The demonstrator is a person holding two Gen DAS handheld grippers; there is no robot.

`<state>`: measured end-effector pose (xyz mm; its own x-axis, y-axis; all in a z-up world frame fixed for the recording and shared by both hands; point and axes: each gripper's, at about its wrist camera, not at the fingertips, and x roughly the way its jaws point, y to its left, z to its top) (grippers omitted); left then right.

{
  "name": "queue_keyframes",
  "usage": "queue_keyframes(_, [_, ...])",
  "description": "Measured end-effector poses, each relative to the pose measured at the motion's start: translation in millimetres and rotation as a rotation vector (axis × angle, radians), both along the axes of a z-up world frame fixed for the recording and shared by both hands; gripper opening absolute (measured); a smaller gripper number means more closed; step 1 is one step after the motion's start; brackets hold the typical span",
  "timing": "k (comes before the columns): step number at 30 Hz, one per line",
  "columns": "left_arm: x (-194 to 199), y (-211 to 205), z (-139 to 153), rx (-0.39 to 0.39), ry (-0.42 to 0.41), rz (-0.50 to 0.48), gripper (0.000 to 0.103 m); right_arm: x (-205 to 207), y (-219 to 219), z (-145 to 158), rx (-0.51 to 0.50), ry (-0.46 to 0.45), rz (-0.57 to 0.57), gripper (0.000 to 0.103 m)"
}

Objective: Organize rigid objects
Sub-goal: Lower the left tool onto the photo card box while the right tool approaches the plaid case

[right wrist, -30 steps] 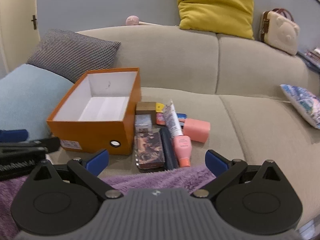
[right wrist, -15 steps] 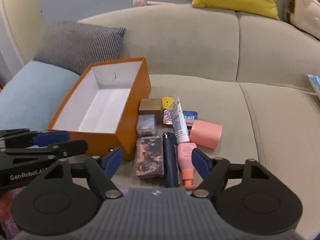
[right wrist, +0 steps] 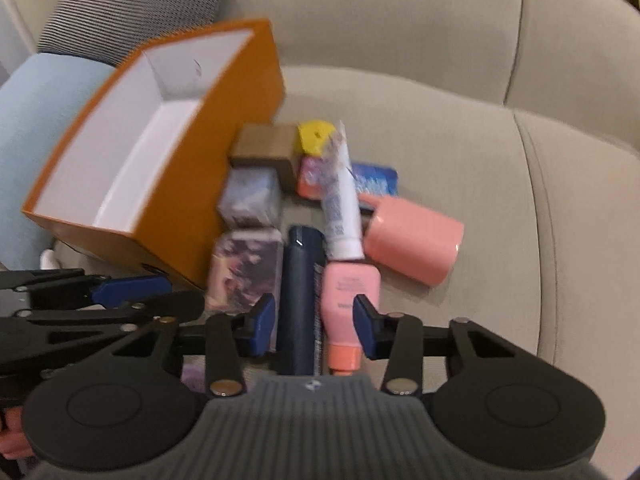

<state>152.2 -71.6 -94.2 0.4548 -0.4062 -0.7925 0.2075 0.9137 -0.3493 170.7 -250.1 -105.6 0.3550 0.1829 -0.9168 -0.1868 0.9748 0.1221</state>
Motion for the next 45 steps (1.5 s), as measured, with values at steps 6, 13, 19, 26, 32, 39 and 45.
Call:
queue_keyframes(6, [8.0,-6.1,-8.1,0.066,0.027,0.017,0.039,1.8,-9.1,-14.8,0.057,0.078,0.016,0.036])
queue_keyframes(13, [17.5,1.4,-26.9,0.072,0.087,0.070,0.042,8.2,3.3,-28.4,0.067,0.111,0.082,0.036])
queue_keyframes(19, [24.8,5.3,-34.8,0.037,0.116,0.098,0.048,12.4,1.2,-29.4,0.088,0.098,0.081,0.036])
queue_keyframes(26, [26.1,9.9,-34.9,-0.011,0.133,0.091,0.042,14.8,-0.2,-25.8,0.104,0.080,0.069,0.029])
queue_keyframes(32, [12.9,29.3,-21.8,0.070,0.104,0.107,0.032,11.3,23.8,-14.1,0.129,0.058,0.140,0.036])
queue_keyframes(39, [9.0,44.6,-21.0,0.147,0.106,0.137,0.029,18.4,55.9,-29.0,0.048,0.071,0.187,0.056])
queue_keyframes(45, [12.0,58.9,-25.3,0.131,0.120,0.182,0.030,33.5,63.2,-42.7,0.053,0.125,0.174,0.059])
